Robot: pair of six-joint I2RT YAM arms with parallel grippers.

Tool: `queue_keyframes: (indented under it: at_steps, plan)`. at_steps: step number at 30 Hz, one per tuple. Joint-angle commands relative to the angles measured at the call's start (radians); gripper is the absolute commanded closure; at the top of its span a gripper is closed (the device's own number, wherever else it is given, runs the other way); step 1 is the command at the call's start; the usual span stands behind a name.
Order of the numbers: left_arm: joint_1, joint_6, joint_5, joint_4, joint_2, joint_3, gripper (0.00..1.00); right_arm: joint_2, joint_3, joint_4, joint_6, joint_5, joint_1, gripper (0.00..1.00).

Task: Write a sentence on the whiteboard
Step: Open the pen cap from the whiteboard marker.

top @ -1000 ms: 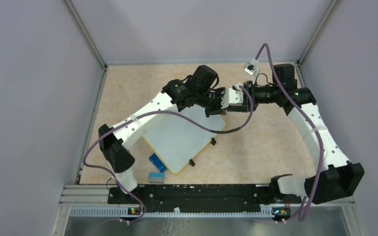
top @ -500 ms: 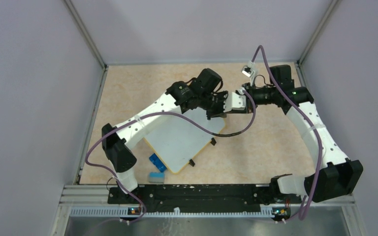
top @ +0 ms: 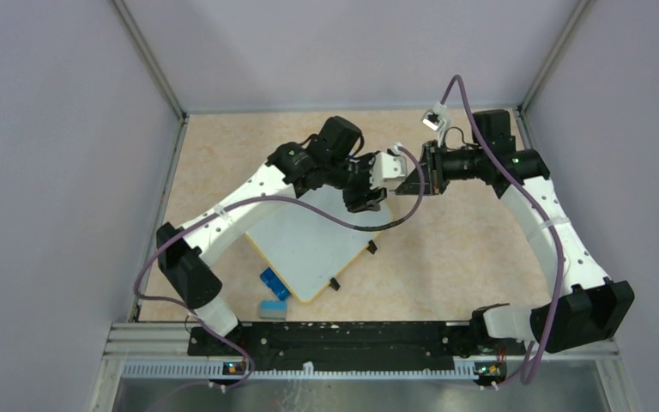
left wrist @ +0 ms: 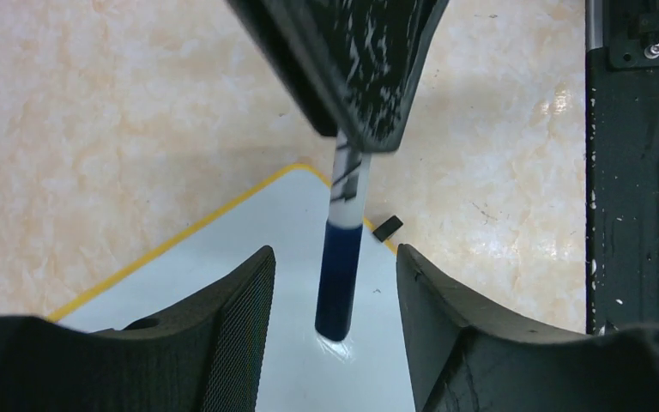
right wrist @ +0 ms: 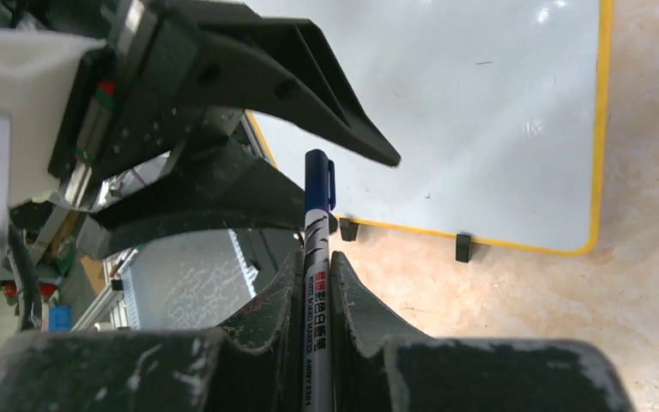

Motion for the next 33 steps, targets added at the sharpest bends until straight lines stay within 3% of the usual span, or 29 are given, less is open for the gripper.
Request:
queue_keyframes:
  at_steps: [1,9,15,18,21,28,30,32,33]
  plan:
    - [0.016,0.003,0.058,0.069,-0.112,-0.068,0.4,-0.007,0.044,0.028,0.003,-0.053,0.009,1.0]
    - [0.016,-0.004,0.087,0.1,-0.108,-0.076,0.6,-0.009,0.026,0.036,0.013,-0.121,0.009,1.0]
    - [0.016,-0.043,0.125,0.112,-0.084,-0.052,0.88,-0.007,0.017,0.04,0.011,-0.13,0.012,1.0]
    - [0.015,-0.063,0.119,0.111,-0.071,-0.035,1.0,-0.009,0.018,0.034,0.002,-0.128,0.017,0.89]
    - [0.016,-0.075,0.106,0.117,-0.062,-0.029,1.0,-0.01,0.018,0.034,0.0,-0.114,0.017,0.82]
    - [0.016,-0.077,0.103,0.116,-0.066,-0.026,1.0,-0.009,0.021,0.029,-0.006,-0.109,0.021,0.81]
    - [0.015,-0.078,0.1,0.114,-0.066,-0.026,1.0,-0.008,0.022,0.031,-0.005,-0.109,0.022,0.87]
    - [0.015,-0.08,0.097,0.114,-0.069,-0.027,1.0,-0.008,0.023,0.031,-0.007,-0.11,0.023,0.99]
    - [0.015,-0.081,0.097,0.113,-0.07,-0.028,1.0,-0.006,0.024,0.031,-0.007,-0.11,0.022,1.0]
